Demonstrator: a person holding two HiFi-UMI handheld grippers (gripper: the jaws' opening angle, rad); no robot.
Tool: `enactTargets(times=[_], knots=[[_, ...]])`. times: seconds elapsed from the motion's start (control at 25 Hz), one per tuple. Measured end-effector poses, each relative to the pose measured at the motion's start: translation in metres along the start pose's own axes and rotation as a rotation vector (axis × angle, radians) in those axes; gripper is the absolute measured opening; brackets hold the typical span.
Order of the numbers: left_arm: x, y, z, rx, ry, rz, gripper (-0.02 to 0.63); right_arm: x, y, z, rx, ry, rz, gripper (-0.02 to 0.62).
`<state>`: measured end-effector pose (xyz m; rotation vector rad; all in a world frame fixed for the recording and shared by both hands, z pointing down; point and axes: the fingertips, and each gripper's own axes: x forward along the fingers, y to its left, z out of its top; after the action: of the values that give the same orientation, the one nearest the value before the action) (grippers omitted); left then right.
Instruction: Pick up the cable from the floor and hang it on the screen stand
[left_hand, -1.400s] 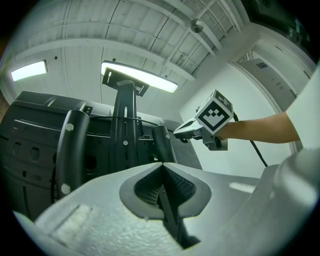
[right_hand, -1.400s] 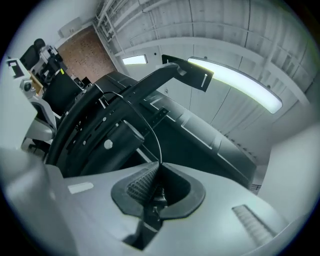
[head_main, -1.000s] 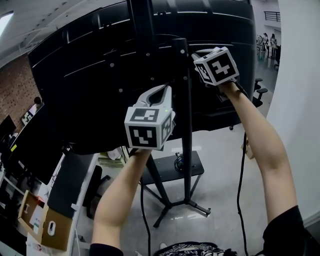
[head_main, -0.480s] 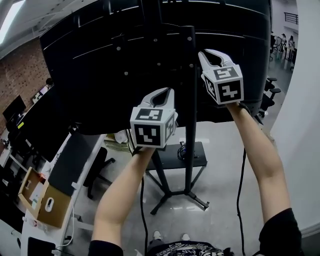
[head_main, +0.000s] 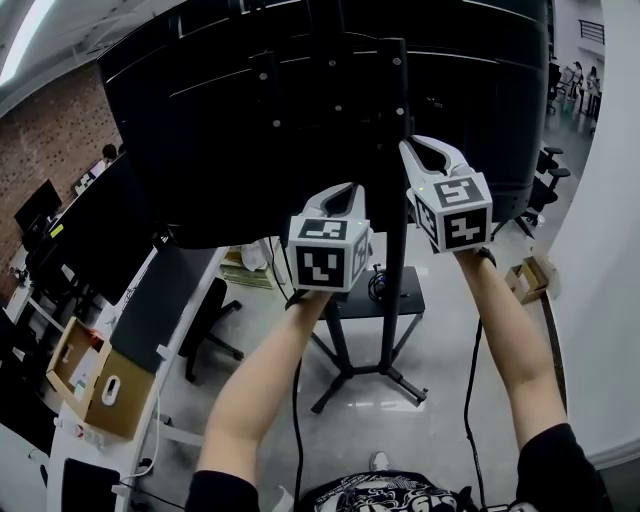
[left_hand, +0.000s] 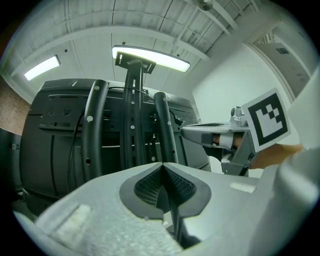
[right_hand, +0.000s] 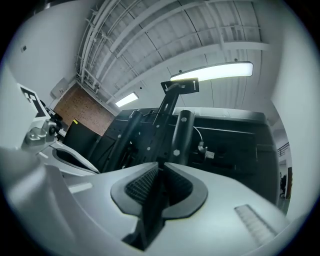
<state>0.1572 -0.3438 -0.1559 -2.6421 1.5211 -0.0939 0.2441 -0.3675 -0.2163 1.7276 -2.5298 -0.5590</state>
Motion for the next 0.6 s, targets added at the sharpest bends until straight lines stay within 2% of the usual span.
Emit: enactTargets(times=[0.6], knots=[[-0.108,0.006,-0.062,-0.029,0.031,-0.043,0.0,-0.088,0.152,-0.055,0.197,0.146,-0.001,0.005]])
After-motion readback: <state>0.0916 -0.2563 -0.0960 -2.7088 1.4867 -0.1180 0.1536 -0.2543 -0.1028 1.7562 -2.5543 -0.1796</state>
